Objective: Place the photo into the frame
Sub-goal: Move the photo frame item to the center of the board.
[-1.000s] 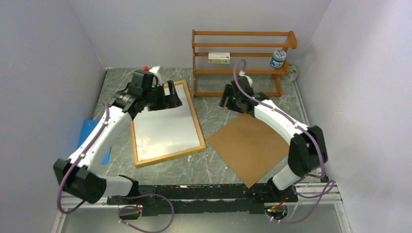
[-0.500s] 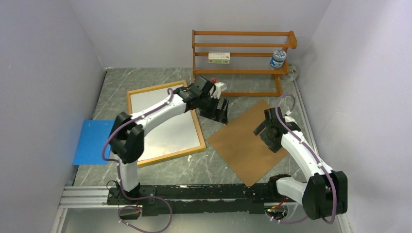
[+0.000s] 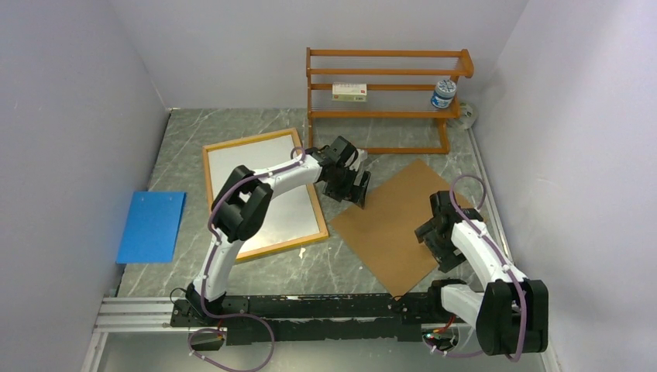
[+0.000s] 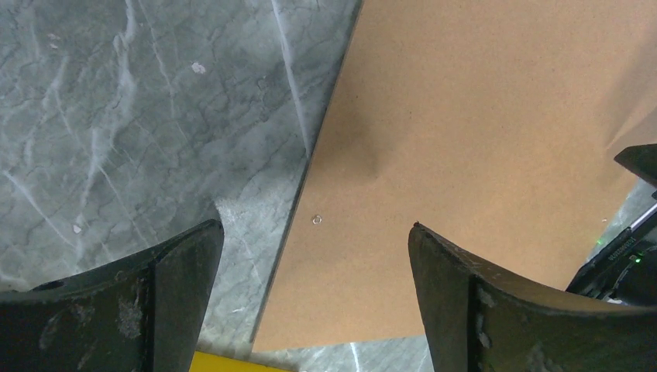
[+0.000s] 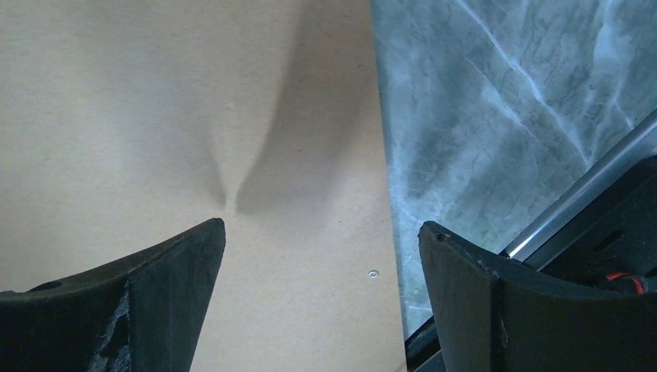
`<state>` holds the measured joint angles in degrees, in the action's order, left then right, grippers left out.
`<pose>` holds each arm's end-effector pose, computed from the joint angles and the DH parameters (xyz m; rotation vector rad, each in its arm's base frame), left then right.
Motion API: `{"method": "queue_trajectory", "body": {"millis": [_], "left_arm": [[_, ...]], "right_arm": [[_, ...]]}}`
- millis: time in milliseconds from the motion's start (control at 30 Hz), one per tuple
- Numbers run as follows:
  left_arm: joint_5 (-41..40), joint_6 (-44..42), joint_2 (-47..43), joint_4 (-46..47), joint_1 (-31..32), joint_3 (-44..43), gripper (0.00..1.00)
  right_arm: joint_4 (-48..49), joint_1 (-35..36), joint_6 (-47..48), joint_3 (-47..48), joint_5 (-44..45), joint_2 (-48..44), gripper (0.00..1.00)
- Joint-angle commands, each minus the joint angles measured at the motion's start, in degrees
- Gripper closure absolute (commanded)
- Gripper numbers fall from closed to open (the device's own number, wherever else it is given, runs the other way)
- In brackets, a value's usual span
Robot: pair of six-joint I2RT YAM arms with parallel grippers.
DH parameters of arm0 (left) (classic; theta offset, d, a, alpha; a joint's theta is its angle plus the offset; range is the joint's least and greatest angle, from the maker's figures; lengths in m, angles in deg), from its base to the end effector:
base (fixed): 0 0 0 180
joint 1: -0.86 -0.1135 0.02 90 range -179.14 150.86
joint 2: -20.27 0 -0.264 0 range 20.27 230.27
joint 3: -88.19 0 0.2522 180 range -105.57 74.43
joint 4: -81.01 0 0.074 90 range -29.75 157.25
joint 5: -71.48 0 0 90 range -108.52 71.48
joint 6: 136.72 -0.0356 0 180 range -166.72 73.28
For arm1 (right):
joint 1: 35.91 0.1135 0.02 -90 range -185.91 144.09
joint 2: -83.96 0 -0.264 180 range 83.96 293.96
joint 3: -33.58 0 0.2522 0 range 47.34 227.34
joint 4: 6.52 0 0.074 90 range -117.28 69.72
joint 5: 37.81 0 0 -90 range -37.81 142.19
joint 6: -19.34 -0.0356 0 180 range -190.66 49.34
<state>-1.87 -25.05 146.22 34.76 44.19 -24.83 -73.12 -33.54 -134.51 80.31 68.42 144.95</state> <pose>0.3394 -0.3342 0.1779 0.6246 2.6758 -0.7454 0.1539 -0.0036 0.1754 1.4828 2.4299 -0.2157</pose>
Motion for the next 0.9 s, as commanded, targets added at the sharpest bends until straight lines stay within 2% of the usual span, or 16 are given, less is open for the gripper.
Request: {"method": "queue_trajectory", "body": {"millis": [0,200,433,533,867], "left_arm": [[0.35,-1.08,0.75,2.88,0.18,0.04,0.06],[2.63,-0.11,2.56,1.98,0.05,1.38,0.06],[9.14,0.52,5.06,-1.48,-0.33,0.26,0.06],[11.27,0.75,4.83,-1.54,-0.31,0.86,0.1],[28.19,-0.13,2.54,-0.13,-0.11,-1.96,0.19]], "right_arm": [[2.77,-0.75,-2.27,-2.4,-2.53,1.0,0.01],[7.68,-0.94,-3.51,-6.16,-6.97,1.26,0.01],[10.97,-1.17,-3.24,-8.38,-10.18,-0.55,0.03],[11.56,-1.34,-3.19,-8.78,-11.04,-2.02,0.03],[10.17,-1.49,-3.31,-8.51,-11.5,-7.75,0.06]]}}
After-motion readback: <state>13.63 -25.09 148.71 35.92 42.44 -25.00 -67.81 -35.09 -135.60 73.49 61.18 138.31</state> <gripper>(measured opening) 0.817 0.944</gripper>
